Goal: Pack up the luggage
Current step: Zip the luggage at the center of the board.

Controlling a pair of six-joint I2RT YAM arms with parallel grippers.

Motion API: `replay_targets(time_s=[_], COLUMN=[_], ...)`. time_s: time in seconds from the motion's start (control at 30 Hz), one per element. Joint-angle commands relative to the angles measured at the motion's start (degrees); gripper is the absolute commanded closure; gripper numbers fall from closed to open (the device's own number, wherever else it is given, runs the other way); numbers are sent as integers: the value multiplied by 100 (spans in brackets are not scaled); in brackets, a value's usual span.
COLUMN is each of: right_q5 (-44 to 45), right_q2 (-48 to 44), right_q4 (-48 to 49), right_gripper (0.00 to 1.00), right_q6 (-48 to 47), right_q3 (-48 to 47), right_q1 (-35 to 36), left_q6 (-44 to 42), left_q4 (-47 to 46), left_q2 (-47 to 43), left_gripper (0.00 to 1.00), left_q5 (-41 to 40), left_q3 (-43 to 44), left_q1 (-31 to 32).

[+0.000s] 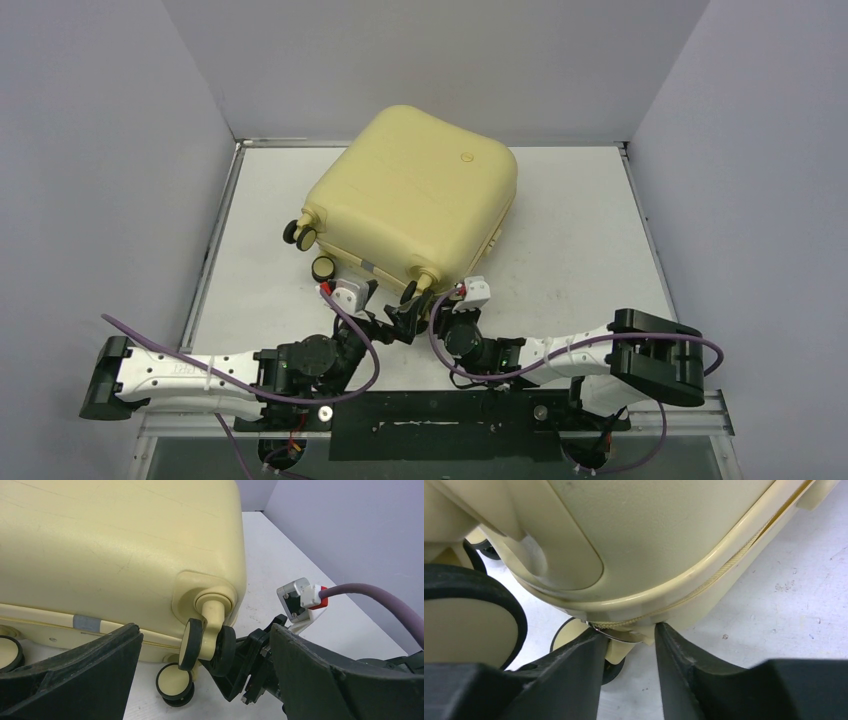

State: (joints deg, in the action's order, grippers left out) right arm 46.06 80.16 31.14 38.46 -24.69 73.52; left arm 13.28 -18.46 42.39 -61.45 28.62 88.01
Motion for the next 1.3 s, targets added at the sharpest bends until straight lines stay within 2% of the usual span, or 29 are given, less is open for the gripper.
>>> replay_targets(time_s=[0.0, 0.23, 0.43, 0.63, 0.77, 0.87, 1.17, 1.27], right_q5=[117, 135, 19, -14, -120, -241, -577, -711], right_q2=[53, -71, -119, -228, -401, -523, -794, -911], right_q4=[241, 160, 266, 214, 332, 420, 533, 525], right_gripper=[65, 90, 100, 100, 100, 100, 100, 100], right_q6=[153, -12, -447, -876, -1072, -1179, -1374, -1388], right_q3=[-263, -174, -158, -41, 192, 314, 479, 533], right_q1=[-22, -12, 19, 42, -30, -80, -276, -382], left_q6=[96, 144, 344, 834, 1472, 1739, 1123, 1081], left_q4=[-12, 6, 234, 802, 1587, 1834, 1834, 2355], left_q2=[-36, 23, 174, 352, 604, 838, 1572, 1924], left_gripper=[3, 3, 3, 3, 3, 3, 3, 3], left_q5=[-90, -120, -171, 65, 861, 1442, 2821, 2929], left_q3=[3, -14, 61, 279, 633, 897, 1677, 2000], left_q1=[-29, -38, -121, -393, -1078, -1501, -1638, -1638])
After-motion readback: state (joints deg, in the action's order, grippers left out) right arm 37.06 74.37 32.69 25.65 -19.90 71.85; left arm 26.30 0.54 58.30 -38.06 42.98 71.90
